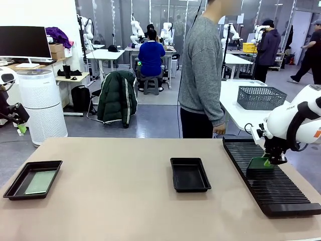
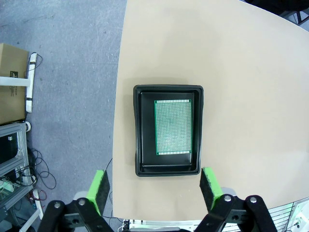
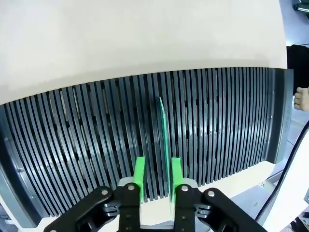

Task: Inspect and transfer BCBs to ESD trays.
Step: Pick up the Blank PCB from the PCB Rack and place it in the right ESD tray.

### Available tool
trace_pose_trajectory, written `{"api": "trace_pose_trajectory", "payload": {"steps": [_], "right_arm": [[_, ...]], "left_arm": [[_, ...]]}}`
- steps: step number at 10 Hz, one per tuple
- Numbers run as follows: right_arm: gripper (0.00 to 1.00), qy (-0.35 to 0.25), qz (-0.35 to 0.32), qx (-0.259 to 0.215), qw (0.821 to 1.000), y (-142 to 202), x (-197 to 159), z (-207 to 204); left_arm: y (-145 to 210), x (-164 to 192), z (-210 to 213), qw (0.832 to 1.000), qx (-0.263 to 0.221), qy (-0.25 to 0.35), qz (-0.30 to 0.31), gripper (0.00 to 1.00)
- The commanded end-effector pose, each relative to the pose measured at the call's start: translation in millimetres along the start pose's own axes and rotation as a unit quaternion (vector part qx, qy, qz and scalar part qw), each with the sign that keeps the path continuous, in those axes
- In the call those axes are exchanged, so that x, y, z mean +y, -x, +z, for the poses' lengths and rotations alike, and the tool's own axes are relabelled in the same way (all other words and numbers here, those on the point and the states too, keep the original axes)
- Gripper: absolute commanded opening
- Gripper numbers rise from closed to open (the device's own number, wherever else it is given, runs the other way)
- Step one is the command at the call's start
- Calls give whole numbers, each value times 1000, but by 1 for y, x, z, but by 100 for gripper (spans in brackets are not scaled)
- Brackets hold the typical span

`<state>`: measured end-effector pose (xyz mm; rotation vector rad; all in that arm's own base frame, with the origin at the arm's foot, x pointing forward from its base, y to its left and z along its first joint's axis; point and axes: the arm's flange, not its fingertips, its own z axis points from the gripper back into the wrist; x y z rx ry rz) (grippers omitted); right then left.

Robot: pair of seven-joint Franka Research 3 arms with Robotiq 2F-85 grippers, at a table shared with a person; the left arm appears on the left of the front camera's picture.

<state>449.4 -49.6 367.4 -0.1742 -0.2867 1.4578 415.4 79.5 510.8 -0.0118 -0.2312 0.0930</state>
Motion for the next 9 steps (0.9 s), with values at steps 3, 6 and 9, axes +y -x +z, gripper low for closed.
{"api": "trace_pose_trajectory", "payload": {"steps": [3, 6, 9], "right_arm": [[15, 6, 5, -15, 1000, 9, 3, -9], [4, 10, -4, -9, 1000, 9, 2, -8], [0, 11, -9, -7, 1000, 9, 1, -8]], "left_arm": [[2, 1, -3, 1000, -6, 0, -1, 100], [2, 1, -3, 1000, -6, 0, -1, 100], [2, 1, -3, 1000, -6, 0, -1, 100]]}}
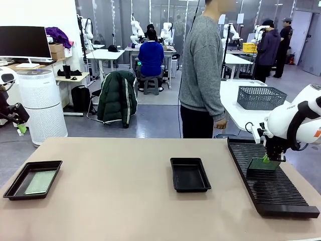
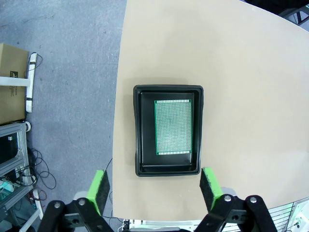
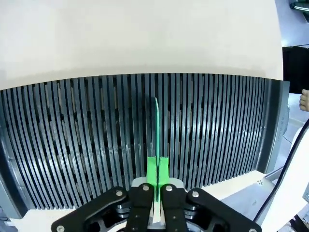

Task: Inspect and transfer BCBs to ESD trays.
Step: Pick up the Blank PCB from the PCB Rack and place it in the right ESD tray.

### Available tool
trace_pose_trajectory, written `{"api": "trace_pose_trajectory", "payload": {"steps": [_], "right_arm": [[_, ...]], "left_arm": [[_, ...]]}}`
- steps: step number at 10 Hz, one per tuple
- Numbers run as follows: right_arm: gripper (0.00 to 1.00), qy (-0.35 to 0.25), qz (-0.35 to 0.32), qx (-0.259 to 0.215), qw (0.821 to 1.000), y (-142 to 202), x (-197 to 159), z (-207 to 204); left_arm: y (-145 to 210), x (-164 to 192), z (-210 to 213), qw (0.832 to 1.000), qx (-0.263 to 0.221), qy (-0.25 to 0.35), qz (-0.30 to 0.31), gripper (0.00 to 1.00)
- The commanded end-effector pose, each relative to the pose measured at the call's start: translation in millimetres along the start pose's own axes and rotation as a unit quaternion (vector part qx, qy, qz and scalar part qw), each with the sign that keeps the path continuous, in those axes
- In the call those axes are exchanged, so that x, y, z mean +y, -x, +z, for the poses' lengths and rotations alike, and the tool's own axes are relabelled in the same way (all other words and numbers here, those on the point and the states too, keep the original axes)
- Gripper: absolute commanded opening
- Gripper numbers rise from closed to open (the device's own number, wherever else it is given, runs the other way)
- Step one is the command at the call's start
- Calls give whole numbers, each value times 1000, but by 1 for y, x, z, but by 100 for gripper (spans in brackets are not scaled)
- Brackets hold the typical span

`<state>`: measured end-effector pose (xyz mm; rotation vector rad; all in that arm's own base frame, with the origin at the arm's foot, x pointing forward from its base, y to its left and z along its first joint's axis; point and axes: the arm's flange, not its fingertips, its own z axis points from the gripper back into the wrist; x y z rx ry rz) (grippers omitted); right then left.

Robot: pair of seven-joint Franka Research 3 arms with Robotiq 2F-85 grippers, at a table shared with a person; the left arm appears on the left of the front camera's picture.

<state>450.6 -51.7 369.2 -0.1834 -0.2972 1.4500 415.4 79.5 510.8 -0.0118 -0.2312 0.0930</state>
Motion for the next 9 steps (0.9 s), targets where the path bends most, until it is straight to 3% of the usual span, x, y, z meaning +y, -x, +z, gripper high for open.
{"api": "trace_pose_trajectory", "payload": {"steps": [1, 5, 9], "right_arm": [[0, 5, -8, -5, 1000, 7, 3, -8], [0, 3, 3, -6, 1000, 7, -2, 4], [0, -20, 18, 5, 1000, 10, -23, 47]], "left_arm": [[2, 1, -3, 1000, -6, 0, -1, 100], [2, 1, -3, 1000, -6, 0, -1, 100], [2, 1, -3, 1000, -6, 0, -1, 100]]}}
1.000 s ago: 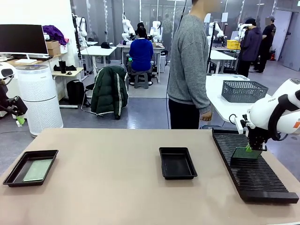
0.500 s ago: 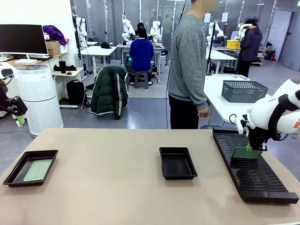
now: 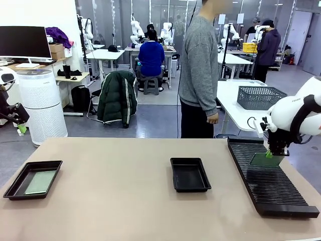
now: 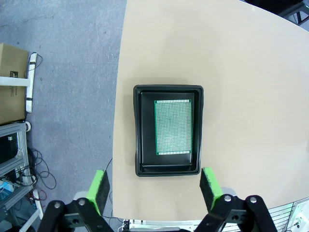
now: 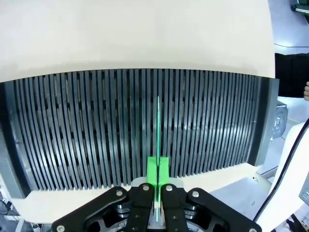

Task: Inspect and transfer BCBs to ESD trays.
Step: Pick up the Blank PCB from the PCB Rack and place it in the right ESD tray.

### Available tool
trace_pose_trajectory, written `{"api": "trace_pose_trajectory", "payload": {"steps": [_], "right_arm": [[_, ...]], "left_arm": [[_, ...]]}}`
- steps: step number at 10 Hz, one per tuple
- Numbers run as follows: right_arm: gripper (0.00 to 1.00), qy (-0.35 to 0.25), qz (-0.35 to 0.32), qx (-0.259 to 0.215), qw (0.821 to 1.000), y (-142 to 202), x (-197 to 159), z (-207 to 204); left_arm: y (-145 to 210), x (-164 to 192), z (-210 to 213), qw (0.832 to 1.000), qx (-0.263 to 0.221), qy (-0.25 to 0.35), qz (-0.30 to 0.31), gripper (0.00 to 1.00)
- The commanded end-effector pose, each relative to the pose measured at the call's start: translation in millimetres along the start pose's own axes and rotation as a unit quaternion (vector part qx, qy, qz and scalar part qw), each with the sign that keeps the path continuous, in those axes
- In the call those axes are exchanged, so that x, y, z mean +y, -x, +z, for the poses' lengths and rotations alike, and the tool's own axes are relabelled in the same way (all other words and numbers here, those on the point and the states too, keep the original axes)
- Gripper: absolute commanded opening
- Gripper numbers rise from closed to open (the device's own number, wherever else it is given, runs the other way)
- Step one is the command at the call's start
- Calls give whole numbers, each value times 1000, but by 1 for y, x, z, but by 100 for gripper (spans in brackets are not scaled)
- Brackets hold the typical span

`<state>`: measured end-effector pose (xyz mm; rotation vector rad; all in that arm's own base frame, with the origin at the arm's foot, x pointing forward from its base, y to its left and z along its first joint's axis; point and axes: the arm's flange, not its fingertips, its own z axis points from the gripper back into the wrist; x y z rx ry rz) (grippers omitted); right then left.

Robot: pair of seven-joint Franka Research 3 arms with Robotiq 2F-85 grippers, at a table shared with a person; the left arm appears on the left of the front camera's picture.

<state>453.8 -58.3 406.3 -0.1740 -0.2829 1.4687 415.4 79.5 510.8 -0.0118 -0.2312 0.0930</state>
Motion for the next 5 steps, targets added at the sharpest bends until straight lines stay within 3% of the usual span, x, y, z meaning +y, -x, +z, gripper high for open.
{"api": "trace_pose_trajectory", "payload": {"steps": [1, 5], "right_arm": [[0, -17, 11, 4, 1000, 8, -15, 22], [0, -41, 12, 11, 999, 9, -35, 91]], "left_arm": [[2, 1, -3, 1000, -6, 0, -1, 100], [2, 1, -3, 1000, -6, 0, -1, 100]]}}
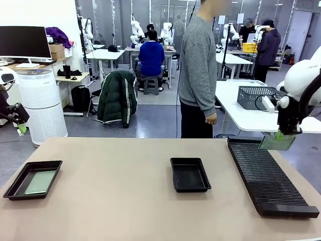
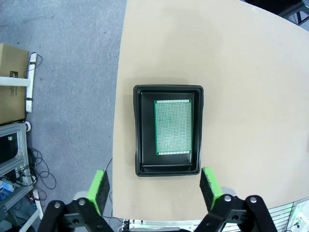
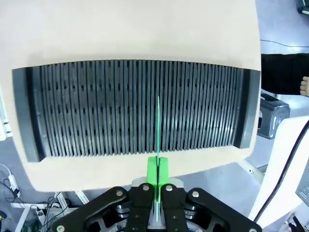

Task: Inspect and transfer BCBs to ESD trays.
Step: Pick up the Blank PCB from the PCB Rack and place it in the right ESD tray.

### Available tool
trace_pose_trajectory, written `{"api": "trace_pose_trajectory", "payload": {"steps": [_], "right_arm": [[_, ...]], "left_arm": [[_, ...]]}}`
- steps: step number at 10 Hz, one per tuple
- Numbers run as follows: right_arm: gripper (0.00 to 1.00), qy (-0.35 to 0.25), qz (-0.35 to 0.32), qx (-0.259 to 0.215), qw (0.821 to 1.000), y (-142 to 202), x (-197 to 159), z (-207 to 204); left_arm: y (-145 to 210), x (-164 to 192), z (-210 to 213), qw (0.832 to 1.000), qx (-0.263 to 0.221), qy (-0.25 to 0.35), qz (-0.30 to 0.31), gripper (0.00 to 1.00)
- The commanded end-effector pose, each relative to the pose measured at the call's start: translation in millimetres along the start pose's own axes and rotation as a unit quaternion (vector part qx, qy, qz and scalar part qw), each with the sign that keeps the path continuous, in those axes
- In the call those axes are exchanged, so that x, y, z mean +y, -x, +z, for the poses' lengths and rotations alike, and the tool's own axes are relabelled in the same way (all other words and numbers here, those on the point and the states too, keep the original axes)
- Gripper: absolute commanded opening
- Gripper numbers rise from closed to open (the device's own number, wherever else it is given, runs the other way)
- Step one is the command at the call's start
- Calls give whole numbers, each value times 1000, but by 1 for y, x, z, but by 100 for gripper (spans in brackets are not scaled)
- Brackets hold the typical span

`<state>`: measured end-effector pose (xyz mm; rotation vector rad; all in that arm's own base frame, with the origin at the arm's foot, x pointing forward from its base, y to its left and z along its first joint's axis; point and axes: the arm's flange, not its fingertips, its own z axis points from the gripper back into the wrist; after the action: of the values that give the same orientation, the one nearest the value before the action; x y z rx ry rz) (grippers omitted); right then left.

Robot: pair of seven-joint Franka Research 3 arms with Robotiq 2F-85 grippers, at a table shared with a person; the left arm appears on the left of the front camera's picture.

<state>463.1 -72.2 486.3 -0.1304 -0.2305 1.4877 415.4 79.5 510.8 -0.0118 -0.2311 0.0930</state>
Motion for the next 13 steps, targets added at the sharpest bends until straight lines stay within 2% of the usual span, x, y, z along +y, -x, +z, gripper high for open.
{"api": "trace_pose_trajectory", "payload": {"steps": [1, 8, 13], "right_arm": [[0, -20, 2, 11, 1000, 1, -4, 42], [0, -55, -32, 6, 998, 1, -18, 184], [0, -51, -39, 6, 998, 2, -22, 226]], "left_arm": [[2, 1, -3, 1000, -6, 0, -1, 100], [2, 1, -3, 1000, -6, 0, -1, 100], [2, 1, -3, 1000, -6, 0, -1, 100]]}}
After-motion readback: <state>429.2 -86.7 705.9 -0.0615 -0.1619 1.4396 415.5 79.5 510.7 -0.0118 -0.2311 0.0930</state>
